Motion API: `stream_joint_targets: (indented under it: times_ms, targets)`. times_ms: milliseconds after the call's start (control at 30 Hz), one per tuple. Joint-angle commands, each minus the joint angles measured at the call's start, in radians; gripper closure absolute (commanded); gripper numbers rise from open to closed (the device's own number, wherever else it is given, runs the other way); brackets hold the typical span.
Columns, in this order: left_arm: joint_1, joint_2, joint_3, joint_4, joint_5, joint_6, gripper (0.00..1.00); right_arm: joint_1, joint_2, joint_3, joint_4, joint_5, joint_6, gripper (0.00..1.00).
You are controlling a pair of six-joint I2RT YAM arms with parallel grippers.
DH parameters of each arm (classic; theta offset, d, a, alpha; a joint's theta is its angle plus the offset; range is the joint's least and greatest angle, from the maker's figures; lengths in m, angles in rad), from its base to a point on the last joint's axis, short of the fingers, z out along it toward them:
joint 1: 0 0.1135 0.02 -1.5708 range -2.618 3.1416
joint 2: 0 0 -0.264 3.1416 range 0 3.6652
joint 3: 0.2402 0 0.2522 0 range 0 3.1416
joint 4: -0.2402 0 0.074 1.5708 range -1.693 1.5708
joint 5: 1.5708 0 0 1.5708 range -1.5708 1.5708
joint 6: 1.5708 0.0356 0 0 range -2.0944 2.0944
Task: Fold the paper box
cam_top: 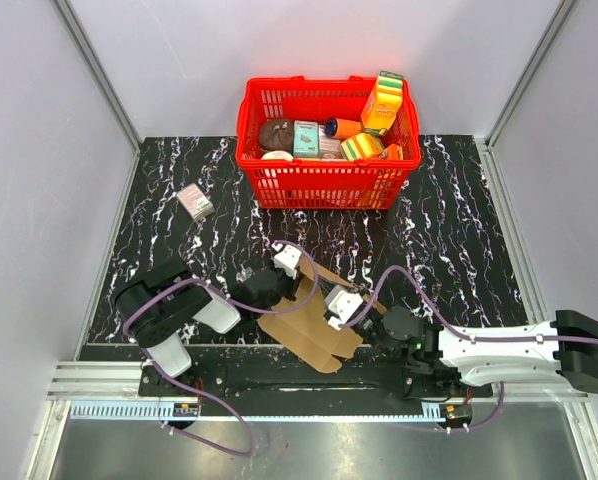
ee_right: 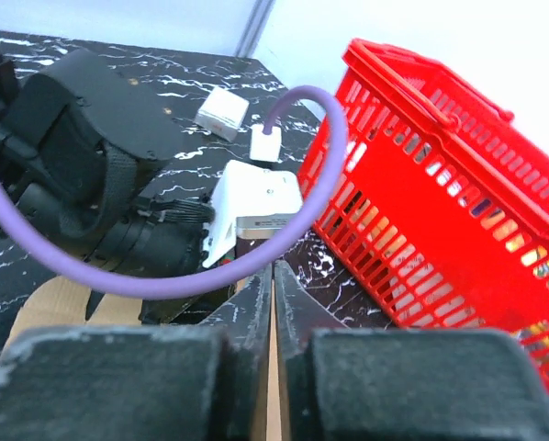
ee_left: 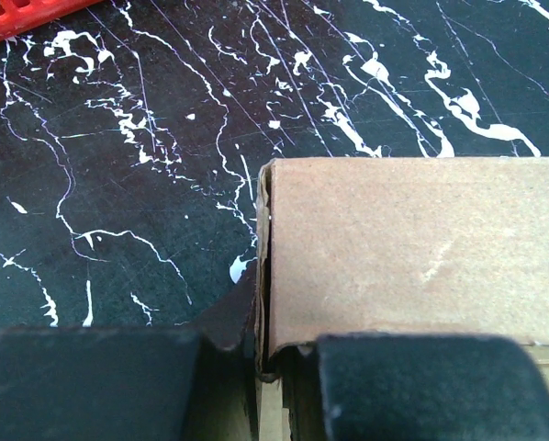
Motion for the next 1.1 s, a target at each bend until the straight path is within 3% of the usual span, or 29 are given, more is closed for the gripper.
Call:
stream_joint_targets:
  times_ms: [0, 133, 233, 300, 400, 433, 633, 767, 1067]
  targets:
    - [-0.005, -0.013, 0.017, 0.049, -0.029, -0.016, 1.0, 0.007, -0.023, 0.051, 0.025, 0.169, 0.204, 0.97]
    - [-0.006, -0.015, 0.014, 0.051, -0.04, -0.018, 1.0, 0.006, -0.023, 0.095, -0.078, 0.321, 0.324, 1.0]
    - [-0.006, -0.016, 0.011, 0.051, -0.041, -0.019, 1.0, -0.011, -0.039, 0.117, -0.196, 0.32, 0.436, 1.0]
    - [-0.006, -0.019, 0.009, 0.049, -0.041, -0.019, 1.0, -0.056, -0.056, 0.159, -0.41, 0.283, 0.606, 1.0]
    - [-0.006, -0.022, 0.011, 0.044, -0.041, -0.018, 1.0, -0.187, -0.069, 0.227, -0.59, 0.077, 0.769, 1.0]
    - [-0.008, -0.024, 0.009, 0.043, -0.041, -0.018, 1.0, -0.22, -0.069, 0.248, -0.61, -0.026, 0.788, 1.0]
    - [-0.006, -0.024, 0.015, 0.041, -0.038, -0.018, 1.0, -0.35, 0.022, 0.327, -0.709, -0.301, 0.851, 1.0]
    - [-0.006, -0.022, 0.017, 0.035, -0.035, -0.016, 1.0, -0.355, 0.127, 0.35, -0.732, -0.344, 0.867, 1.0]
    - [-0.013, -0.013, 0.002, 0.067, -0.035, -0.004, 0.94, -0.36, 0.186, 0.321, -0.672, -0.328, 0.9, 1.0]
